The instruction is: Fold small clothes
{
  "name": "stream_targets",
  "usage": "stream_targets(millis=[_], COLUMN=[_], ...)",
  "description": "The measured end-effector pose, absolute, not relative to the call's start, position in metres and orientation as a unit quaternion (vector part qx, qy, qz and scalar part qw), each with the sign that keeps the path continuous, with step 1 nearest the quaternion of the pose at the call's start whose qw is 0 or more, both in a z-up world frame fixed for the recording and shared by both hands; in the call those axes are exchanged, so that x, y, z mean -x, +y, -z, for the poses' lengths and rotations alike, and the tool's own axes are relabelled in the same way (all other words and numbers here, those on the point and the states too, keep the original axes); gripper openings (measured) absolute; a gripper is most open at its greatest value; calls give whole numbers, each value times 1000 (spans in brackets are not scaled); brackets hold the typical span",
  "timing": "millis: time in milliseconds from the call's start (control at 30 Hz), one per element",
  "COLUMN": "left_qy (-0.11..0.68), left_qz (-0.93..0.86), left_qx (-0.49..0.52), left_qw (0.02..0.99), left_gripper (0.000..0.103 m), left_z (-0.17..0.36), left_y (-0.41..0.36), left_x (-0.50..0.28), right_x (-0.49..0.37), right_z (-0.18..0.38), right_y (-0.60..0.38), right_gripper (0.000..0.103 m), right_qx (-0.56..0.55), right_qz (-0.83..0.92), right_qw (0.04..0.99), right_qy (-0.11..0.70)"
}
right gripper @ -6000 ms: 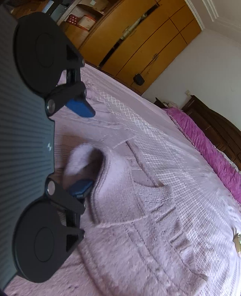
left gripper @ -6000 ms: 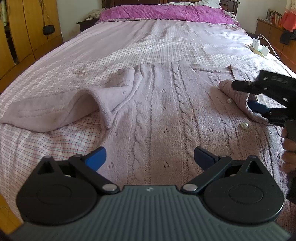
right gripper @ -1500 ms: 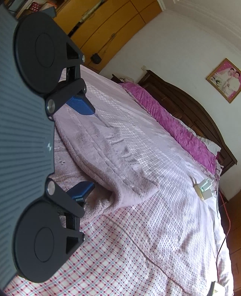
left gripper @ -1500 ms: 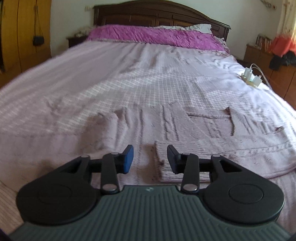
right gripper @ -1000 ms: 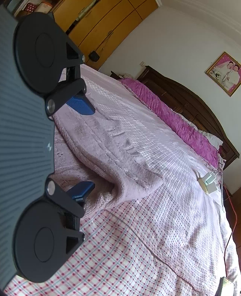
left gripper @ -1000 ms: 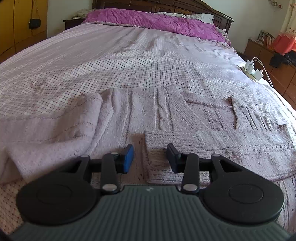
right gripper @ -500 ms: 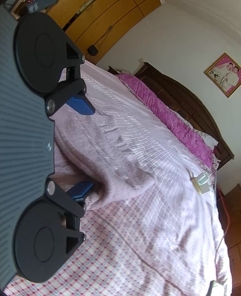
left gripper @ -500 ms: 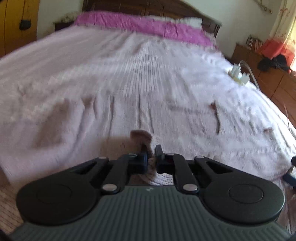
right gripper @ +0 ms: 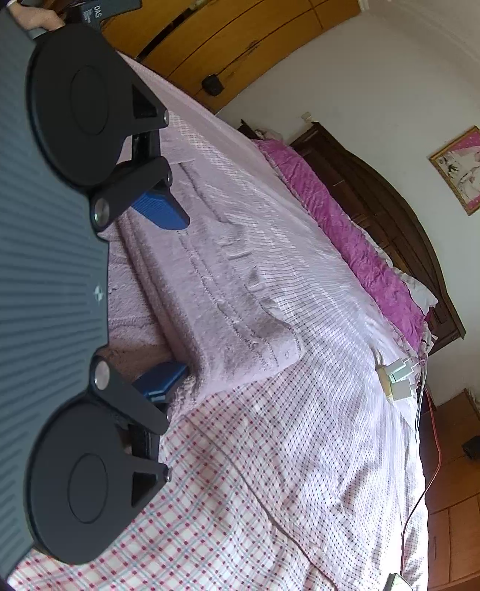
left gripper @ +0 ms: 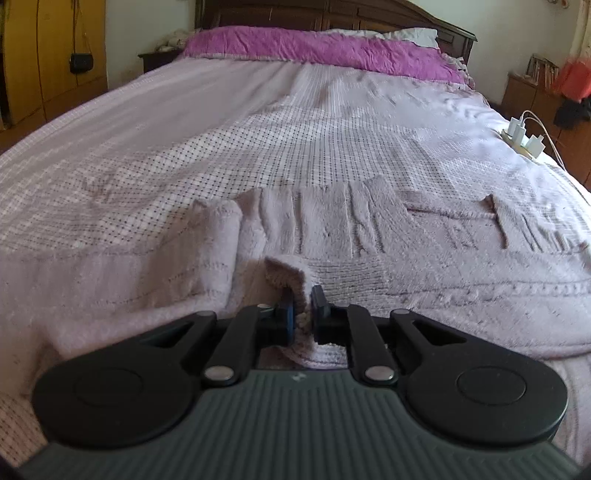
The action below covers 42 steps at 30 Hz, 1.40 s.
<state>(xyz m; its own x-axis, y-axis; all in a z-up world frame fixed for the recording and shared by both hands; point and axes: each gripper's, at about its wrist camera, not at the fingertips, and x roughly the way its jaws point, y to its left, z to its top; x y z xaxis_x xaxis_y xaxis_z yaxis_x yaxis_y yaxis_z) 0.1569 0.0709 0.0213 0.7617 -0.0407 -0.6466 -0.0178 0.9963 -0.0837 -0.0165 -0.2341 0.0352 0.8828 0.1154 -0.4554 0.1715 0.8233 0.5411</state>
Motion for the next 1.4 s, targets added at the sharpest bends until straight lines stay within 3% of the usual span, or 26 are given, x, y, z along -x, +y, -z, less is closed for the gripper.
stream_targets(millis=[467, 600, 967, 1400], left_qy=[334, 331, 354, 334], left_qz=[21, 15, 1, -20], left_qx=[37, 42, 17, 42], left_qw=[941, 943, 935, 941], left_gripper=[17, 32, 33, 33], left_z=[-44, -47, -28, -63], left_y=[78, 80, 80, 104], left_x=[-131, -124, -127, -94], right_x=[27, 29, 29, 32], right_z=[-50, -56, -51, -58], right_y=[-222, -216, -210, -199], right_gripper=[84, 84, 84, 84], right_qx=[-281, -276, -276, -275], right_qz=[-5, -15, -11, -29], right_qw=[928, 931, 927, 928], right_qy=[244, 240, 253, 248])
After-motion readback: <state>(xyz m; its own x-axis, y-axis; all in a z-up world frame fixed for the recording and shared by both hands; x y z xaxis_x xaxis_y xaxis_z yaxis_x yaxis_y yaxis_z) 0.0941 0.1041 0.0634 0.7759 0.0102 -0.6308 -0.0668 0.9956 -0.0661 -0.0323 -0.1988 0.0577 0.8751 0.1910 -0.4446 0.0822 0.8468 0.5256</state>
